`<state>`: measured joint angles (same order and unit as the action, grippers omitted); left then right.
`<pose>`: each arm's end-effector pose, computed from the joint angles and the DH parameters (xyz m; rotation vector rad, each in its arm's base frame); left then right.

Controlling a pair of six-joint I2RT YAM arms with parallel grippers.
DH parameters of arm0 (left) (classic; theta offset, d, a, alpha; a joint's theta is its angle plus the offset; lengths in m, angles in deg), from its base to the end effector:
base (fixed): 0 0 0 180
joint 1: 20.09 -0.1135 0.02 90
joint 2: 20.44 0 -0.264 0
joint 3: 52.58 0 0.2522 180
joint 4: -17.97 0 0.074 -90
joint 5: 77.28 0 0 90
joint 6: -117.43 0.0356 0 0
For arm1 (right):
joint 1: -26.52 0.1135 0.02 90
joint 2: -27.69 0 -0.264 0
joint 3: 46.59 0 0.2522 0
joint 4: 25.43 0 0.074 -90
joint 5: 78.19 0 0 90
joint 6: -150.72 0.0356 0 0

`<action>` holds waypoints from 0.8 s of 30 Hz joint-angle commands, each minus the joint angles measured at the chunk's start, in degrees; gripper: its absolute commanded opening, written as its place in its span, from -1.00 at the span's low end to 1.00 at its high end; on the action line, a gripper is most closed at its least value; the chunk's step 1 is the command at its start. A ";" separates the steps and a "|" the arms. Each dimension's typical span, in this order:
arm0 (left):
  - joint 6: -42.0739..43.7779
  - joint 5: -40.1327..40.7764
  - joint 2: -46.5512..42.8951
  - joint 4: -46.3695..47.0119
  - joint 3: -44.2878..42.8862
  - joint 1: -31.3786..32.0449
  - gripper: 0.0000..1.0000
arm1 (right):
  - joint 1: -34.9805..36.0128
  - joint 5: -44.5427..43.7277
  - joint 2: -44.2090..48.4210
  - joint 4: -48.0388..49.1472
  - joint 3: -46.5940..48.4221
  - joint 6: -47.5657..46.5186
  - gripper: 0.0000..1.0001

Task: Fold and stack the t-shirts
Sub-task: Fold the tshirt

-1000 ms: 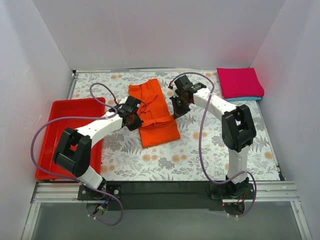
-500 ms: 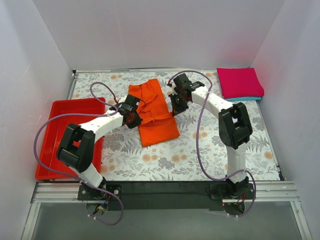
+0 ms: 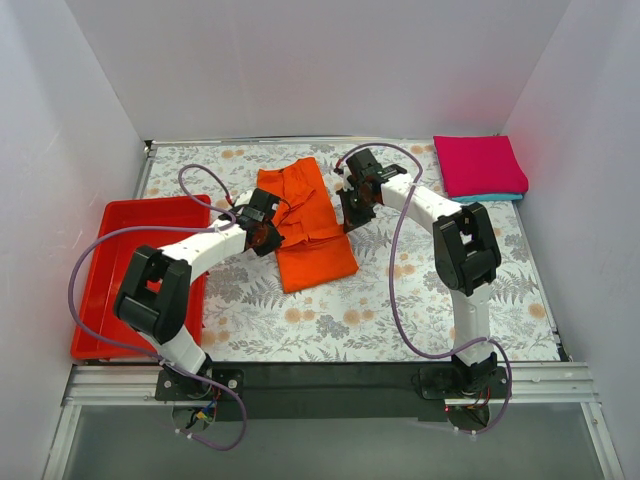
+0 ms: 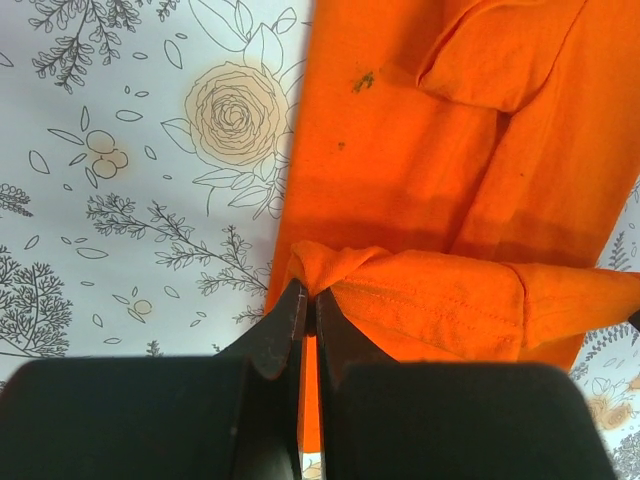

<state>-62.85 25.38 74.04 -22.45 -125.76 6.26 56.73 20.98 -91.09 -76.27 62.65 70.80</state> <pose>0.2966 -0.1382 0.1893 -1.4755 2.2237 -0.4164 0.3858 0.2312 0.2082 -0.5235 2.6247 0.4451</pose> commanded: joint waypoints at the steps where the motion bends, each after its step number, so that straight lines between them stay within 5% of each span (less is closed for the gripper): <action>1: 0.10 3.42 0.53 0.64 0.44 -0.77 -1.00 | -0.86 -1.08 -0.22 2.18 0.14 -1.03 -0.97; 13: -0.42 4.65 2.20 0.90 1.32 -0.86 -0.99 | -0.95 -0.29 -2.42 3.59 0.23 -1.30 -0.97; 15: -0.42 4.74 2.12 0.82 1.15 -0.77 -0.95 | -0.95 -0.12 -2.33 3.68 0.14 -1.21 -0.85; 19: -0.34 4.47 0.98 0.64 0.71 -0.86 -0.63 | -0.95 0.15 -1.19 3.77 0.41 -1.21 -0.52; 24: 0.46 3.95 -3.33 -1.37 -0.78 -0.69 0.02 | -0.95 0.93 3.37 4.65 -0.91 -0.60 -0.20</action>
<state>-62.85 27.20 75.79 -22.19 -124.86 5.89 56.12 21.31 -92.99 -73.47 62.48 70.37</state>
